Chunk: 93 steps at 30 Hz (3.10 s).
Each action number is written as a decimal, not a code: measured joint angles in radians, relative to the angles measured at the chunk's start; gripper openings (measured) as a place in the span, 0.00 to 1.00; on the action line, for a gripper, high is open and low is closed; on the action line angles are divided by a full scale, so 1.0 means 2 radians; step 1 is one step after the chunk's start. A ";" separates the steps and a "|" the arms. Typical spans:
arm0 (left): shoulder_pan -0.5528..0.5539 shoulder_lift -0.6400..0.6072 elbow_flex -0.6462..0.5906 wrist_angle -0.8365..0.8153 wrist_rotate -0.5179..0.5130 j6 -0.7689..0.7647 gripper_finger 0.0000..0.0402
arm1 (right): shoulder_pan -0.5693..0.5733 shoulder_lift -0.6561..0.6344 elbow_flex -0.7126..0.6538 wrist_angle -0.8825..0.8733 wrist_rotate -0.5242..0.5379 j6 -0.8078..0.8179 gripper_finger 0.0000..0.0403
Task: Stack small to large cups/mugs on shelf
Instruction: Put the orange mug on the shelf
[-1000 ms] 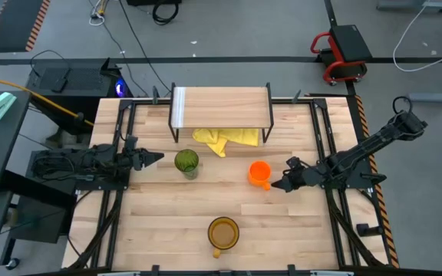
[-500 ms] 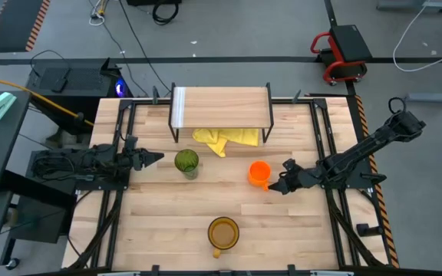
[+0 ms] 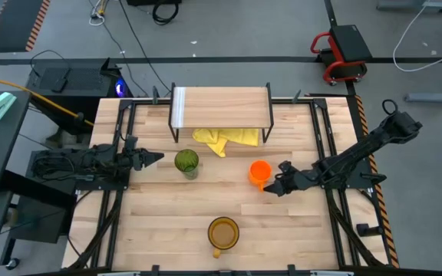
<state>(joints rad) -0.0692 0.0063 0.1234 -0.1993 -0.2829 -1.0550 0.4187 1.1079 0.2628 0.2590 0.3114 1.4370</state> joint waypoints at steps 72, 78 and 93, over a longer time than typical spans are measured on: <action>0.000 0.000 0.000 -0.001 0.027 0.010 0.23 | 0.148 0.178 0.117 -0.085 0.295 0.305 0.26; 0.000 0.000 0.000 -0.001 0.039 0.010 0.23 | 0.147 0.192 0.117 -0.083 0.322 0.318 0.23; 0.000 0.000 0.000 -0.001 0.039 0.009 0.23 | 0.124 0.208 0.117 -0.059 0.324 0.312 0.23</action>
<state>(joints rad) -0.0692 0.0067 0.1238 -0.2005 -0.2046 -1.0363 0.6661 1.5246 0.4965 0.1408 0.9593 2.0614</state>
